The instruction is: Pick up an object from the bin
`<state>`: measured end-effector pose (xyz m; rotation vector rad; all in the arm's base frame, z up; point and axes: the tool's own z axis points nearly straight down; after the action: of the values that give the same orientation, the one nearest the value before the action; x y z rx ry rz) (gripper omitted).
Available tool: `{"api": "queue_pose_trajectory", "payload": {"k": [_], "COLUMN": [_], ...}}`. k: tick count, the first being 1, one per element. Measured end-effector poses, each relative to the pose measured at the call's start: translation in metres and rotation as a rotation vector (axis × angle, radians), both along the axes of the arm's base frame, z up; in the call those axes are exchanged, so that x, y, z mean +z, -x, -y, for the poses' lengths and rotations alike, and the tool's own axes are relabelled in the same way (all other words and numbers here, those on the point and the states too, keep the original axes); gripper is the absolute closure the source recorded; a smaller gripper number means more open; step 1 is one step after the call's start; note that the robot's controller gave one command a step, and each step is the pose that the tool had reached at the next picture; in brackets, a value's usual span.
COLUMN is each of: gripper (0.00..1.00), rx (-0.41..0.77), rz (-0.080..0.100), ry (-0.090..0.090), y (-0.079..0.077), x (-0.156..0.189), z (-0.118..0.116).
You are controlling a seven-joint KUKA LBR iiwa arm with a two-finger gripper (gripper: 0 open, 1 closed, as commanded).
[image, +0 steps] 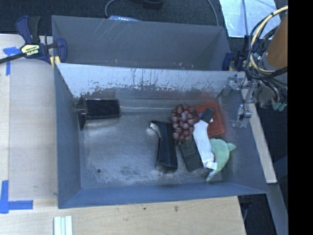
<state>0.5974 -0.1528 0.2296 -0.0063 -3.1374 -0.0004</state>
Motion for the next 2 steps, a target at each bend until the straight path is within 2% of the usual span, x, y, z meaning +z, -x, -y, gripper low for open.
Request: {"api": "queue_pose_trajectory", "payload": {"k": [1, 2], "gripper": [0.00, 0.00], "rx": [0.003, 0.079], "rz": [0.009, 0.014], "ry": [0.002, 0.005], "y": [-0.002, 0.010], "x": [0.005, -0.025], "z": [-0.001, -0.023]}}
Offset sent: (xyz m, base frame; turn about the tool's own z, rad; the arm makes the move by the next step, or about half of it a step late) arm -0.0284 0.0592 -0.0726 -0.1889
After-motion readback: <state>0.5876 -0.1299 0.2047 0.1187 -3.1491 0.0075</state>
